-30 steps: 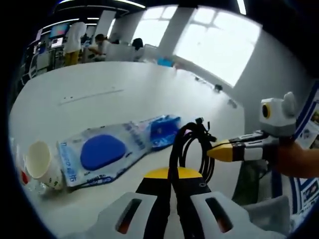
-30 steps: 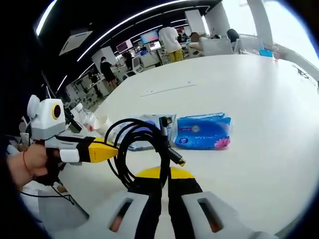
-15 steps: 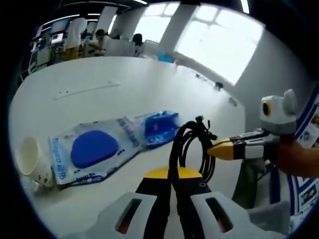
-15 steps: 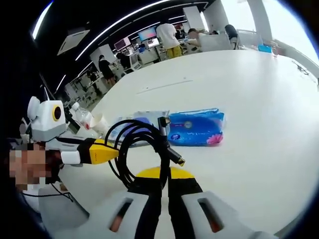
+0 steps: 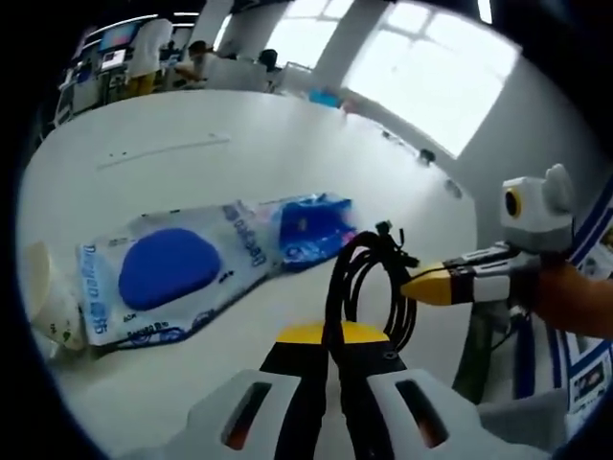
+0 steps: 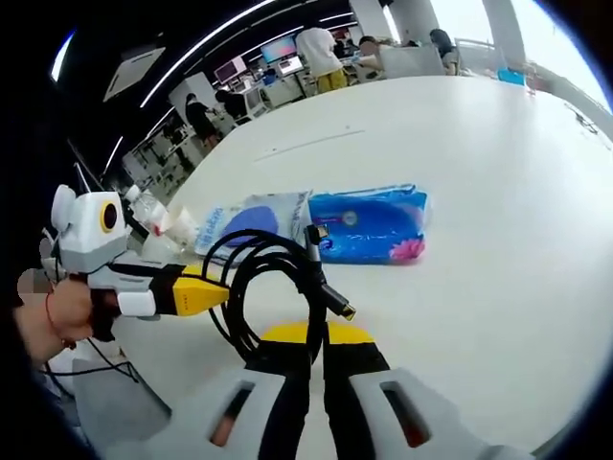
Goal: Arrange the tabletop items into an orderly group along one side of the table until the central work area is clear of visible clutter.
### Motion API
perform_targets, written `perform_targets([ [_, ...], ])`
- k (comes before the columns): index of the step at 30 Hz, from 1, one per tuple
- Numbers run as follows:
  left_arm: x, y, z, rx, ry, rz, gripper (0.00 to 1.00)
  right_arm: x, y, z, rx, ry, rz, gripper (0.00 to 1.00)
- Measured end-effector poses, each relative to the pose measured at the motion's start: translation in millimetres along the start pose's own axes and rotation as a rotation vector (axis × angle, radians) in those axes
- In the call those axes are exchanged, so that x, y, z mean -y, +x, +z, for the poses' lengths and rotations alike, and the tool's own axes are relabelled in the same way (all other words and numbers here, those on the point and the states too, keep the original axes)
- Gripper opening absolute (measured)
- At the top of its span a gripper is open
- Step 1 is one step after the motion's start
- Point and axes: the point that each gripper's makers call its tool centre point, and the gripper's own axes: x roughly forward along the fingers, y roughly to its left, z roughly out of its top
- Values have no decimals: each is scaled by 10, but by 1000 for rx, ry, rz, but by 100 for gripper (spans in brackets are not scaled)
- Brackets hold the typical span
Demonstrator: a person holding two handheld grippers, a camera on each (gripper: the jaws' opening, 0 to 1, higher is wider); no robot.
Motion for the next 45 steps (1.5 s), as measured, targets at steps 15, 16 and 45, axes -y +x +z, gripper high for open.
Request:
perform_targets([
  [15,-129,173,-92,-46,-49,6,0,96,164,-65,-54,15,-2,0],
  [16,-137,179,-95,-50,-53,6,0,106,181,-74,-61,19,-2,0],
  [45,-293,324,-278,-110,-170,18,0,174,367,-196,-102,68,-10,2],
])
